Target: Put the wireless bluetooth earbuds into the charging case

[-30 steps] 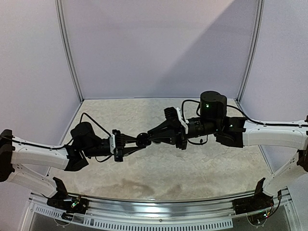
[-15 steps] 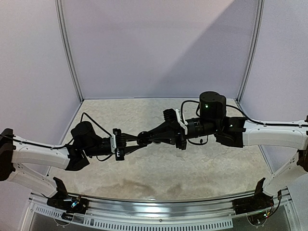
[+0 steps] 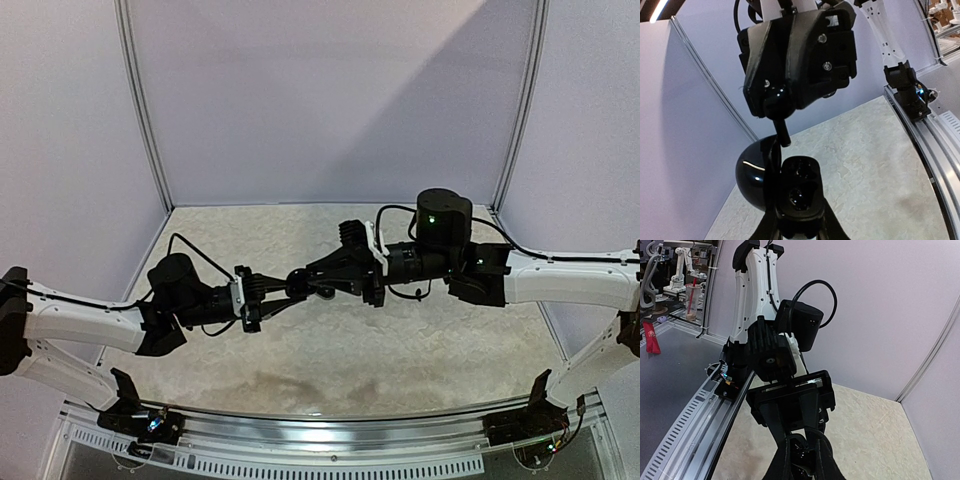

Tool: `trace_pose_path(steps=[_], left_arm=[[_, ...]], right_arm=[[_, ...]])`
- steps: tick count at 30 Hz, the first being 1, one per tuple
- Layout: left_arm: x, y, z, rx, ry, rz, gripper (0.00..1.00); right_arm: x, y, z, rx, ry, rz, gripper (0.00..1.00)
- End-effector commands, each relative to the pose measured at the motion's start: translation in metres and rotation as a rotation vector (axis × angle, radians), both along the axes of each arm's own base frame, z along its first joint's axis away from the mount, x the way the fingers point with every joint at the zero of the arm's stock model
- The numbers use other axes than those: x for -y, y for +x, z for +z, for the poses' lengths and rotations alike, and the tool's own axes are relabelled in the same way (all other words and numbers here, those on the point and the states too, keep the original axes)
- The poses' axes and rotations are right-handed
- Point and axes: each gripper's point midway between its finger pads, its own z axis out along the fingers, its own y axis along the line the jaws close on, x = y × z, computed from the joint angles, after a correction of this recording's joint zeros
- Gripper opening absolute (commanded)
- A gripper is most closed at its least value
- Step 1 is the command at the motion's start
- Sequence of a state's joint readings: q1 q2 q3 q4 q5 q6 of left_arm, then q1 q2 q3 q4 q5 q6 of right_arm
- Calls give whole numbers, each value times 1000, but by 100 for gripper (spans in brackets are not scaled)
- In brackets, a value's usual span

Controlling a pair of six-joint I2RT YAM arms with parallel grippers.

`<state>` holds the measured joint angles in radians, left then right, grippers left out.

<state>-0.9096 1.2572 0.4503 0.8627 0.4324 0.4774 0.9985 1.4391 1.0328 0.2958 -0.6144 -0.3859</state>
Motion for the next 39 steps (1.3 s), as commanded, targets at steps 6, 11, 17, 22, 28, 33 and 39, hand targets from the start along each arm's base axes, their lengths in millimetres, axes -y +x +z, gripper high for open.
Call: trace_pose_path(steps=[6,11,17,22,28,33,39], left_arm=[[3,1,17,-27,-54,28,0],[3,3,18,-45,-63,42,0],[3,3,19,-48,-68,45,0],[2,4,22,-49,-77,55,0],[2,5,23,-51,-84,58,0],[2,7,24,-60,-89,70,0],[0,12,31,-85,-118,98,0]], right_arm=[[-2,3,-3,-15,4,-25,0],[-2,5,-10,-26,-18,-36,0],[-4,7,-15,-27,-32,-44,0],[-5,10,-22,-30,-51,-56,0],[-6,16,-25,-29,-61,-82,0],[-7,21,-27,-30,-71,-110,0],[-8,31,-31,-42,-85,-163,5]])
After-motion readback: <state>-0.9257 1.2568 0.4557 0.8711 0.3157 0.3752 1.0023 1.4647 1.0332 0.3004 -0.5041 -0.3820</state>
